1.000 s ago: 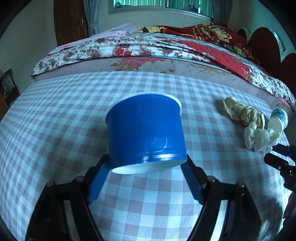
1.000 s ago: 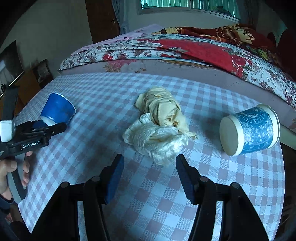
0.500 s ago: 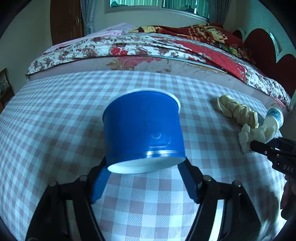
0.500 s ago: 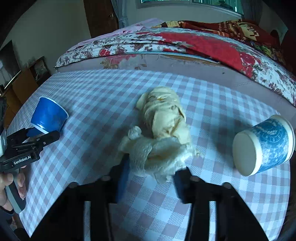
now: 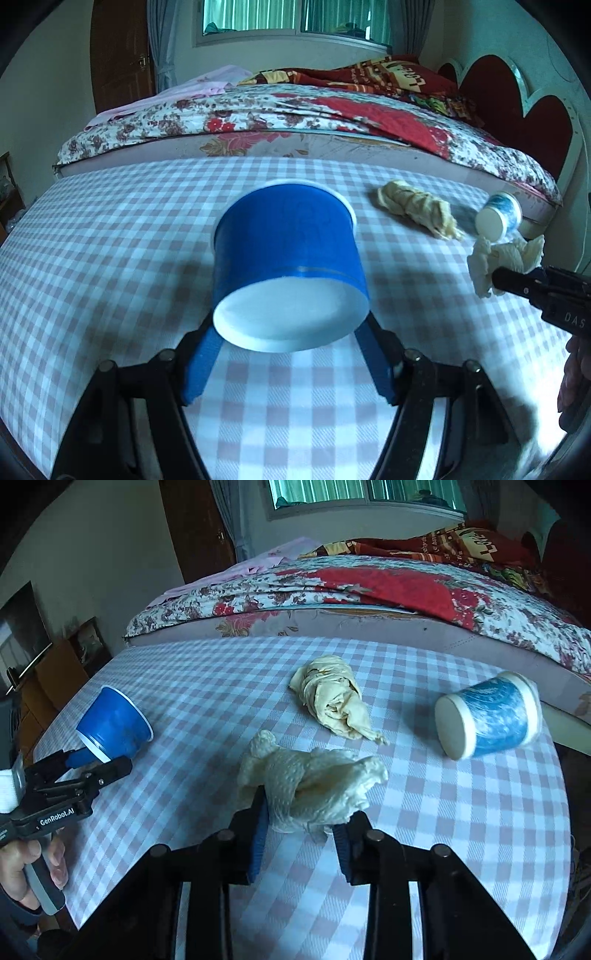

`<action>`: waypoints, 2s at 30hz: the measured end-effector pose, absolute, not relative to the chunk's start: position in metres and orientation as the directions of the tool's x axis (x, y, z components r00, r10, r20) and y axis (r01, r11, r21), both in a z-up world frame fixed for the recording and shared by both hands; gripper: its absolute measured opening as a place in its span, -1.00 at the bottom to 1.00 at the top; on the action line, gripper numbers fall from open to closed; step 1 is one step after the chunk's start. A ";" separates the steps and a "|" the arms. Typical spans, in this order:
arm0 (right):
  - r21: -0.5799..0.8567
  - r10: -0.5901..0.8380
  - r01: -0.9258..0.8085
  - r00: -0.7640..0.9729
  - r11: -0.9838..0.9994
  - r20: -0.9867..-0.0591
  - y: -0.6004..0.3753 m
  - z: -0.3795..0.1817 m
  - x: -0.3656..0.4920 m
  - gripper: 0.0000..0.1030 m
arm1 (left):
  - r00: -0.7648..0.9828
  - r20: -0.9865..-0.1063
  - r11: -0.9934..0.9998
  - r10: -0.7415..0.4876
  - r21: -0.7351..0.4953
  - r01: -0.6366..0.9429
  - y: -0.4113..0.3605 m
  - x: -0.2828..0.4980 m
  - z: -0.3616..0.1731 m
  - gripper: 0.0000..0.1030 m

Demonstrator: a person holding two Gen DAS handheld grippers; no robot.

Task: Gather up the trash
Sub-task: 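Lift the blue cup and tissue and move the left tool toward the blue-white cup, then carry the blue cup and white tissue with both tools over the black bin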

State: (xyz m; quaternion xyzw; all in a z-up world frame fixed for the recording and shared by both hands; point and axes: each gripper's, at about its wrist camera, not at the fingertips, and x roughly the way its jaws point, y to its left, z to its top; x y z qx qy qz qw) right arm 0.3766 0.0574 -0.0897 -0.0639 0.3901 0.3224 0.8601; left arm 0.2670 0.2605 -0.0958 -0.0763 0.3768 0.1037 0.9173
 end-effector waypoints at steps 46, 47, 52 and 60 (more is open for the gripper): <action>0.147 0.435 -0.522 0.485 0.840 -0.759 0.015 -0.104 0.362 -0.34 | 0.679 -0.734 0.989 0.025 -0.082 -0.124 0.206 0.298 -0.113 0.44; 0.144 0.435 -0.522 0.492 0.841 -0.754 0.014 -0.101 0.360 -0.34 | 0.687 -0.725 0.991 0.036 -0.062 -0.117 0.201 0.294 -0.109 0.44; 0.138 0.432 -0.509 0.523 0.850 -0.734 -0.002 -0.087 0.345 -0.34 | 0.717 -0.697 0.994 0.034 -0.052 -0.098 0.183 0.269 -0.089 0.44; 0.141 0.429 -0.479 0.570 0.867 -0.701 -0.040 -0.060 0.307 -0.34 | 0.743 -0.669 0.996 0.020 -0.048 -0.071 0.147 0.235 -0.062 0.44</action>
